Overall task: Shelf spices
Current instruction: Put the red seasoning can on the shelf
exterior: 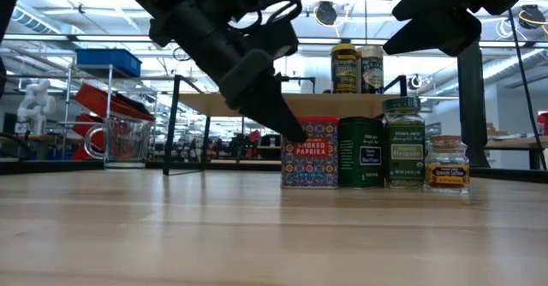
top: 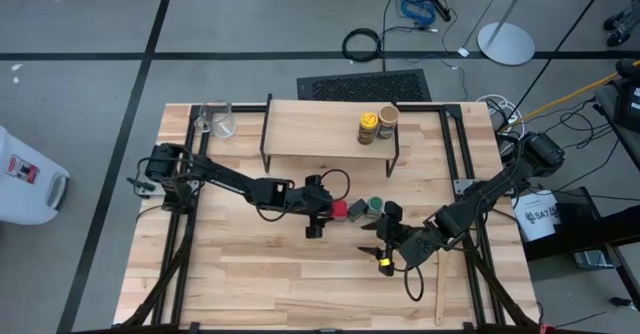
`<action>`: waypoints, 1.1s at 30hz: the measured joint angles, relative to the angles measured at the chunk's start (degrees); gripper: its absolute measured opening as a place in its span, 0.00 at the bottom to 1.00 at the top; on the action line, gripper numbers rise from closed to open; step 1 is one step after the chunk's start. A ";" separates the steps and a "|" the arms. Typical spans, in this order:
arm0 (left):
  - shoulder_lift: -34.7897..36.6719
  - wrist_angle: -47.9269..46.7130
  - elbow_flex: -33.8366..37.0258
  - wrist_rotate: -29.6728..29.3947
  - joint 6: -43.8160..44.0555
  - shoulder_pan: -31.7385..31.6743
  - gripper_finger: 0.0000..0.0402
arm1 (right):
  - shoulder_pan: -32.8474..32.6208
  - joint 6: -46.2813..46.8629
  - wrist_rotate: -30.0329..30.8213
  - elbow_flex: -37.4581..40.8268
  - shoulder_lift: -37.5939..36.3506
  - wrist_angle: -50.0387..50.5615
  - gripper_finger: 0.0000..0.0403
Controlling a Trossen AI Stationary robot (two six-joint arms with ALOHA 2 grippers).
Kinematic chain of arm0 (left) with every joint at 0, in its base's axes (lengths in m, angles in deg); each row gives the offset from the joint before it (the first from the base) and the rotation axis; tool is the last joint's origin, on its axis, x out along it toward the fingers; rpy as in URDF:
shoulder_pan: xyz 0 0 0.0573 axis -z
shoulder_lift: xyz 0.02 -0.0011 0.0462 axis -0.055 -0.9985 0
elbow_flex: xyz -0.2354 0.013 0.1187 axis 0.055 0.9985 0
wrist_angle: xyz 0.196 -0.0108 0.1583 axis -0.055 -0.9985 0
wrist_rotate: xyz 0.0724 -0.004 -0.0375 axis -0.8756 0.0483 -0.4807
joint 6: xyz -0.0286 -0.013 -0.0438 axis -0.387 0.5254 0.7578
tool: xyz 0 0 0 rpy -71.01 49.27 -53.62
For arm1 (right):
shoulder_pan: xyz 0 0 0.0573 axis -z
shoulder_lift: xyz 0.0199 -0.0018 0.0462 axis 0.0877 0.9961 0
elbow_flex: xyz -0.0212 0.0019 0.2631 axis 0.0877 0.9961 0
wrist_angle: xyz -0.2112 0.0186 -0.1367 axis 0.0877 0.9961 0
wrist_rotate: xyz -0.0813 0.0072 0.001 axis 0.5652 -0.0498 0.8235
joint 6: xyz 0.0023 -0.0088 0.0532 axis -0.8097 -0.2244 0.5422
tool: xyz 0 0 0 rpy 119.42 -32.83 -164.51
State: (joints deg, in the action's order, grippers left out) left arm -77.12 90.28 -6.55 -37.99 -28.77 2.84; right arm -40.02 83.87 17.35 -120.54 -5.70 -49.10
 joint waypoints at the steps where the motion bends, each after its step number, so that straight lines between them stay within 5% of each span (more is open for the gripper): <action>1: 0.02 0.11 -0.01 -0.02 0.02 0.00 0.71 | 0.00 0.00 0.00 0.00 0.00 0.02 0.64; 9: 0.09 0.08 -0.01 -0.13 -0.02 0.01 0.70 | 0.00 0.05 -0.01 0.00 0.00 0.02 0.64; 19: 0.11 0.14 -0.01 -0.70 0.10 0.02 0.55 | 0.00 0.11 -0.02 0.00 0.00 0.11 0.64; 33: 5.53 -6.34 -0.01 -0.74 1.46 0.81 0.57 | -0.84 0.13 -0.02 0.00 0.00 0.14 0.64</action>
State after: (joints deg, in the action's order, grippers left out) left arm -71.59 83.94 -6.56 -38.73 -27.31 3.65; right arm -40.85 84.00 17.33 -120.54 -5.70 -48.96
